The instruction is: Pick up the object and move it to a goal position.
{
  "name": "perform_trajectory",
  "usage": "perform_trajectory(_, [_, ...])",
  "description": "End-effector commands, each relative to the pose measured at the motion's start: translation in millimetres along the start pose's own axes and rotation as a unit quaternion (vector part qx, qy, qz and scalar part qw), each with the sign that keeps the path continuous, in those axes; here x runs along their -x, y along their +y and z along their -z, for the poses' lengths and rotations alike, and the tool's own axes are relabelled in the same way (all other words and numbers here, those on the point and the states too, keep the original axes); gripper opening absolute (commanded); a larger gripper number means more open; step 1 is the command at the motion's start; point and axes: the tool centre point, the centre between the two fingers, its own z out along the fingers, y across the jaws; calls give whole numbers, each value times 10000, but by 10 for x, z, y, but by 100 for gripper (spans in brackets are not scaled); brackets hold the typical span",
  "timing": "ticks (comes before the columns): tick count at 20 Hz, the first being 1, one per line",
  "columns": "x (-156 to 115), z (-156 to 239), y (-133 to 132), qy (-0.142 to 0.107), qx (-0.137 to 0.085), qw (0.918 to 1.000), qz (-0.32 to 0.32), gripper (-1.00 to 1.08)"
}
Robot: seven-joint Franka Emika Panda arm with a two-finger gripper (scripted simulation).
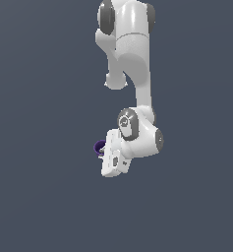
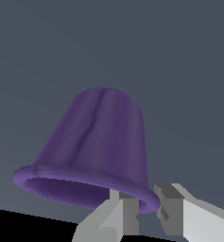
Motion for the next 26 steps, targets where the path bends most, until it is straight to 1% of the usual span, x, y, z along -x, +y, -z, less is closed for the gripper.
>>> perform_trajectory(1, [-3, 1, 1, 2, 6, 10000, 2, -100])
perform_trajectory(10, [-2, 11, -3, -1, 4, 10000, 2, -100])
perform_trajectory(15, [6, 148, -68, -1, 4, 10000, 2, -100])
perform_trajectory(20, [18, 461, -211, -4, 7, 10000, 7, -100])
perform_trajectory(26, [45, 1062, -486, -7, 9, 10000, 13, -100])
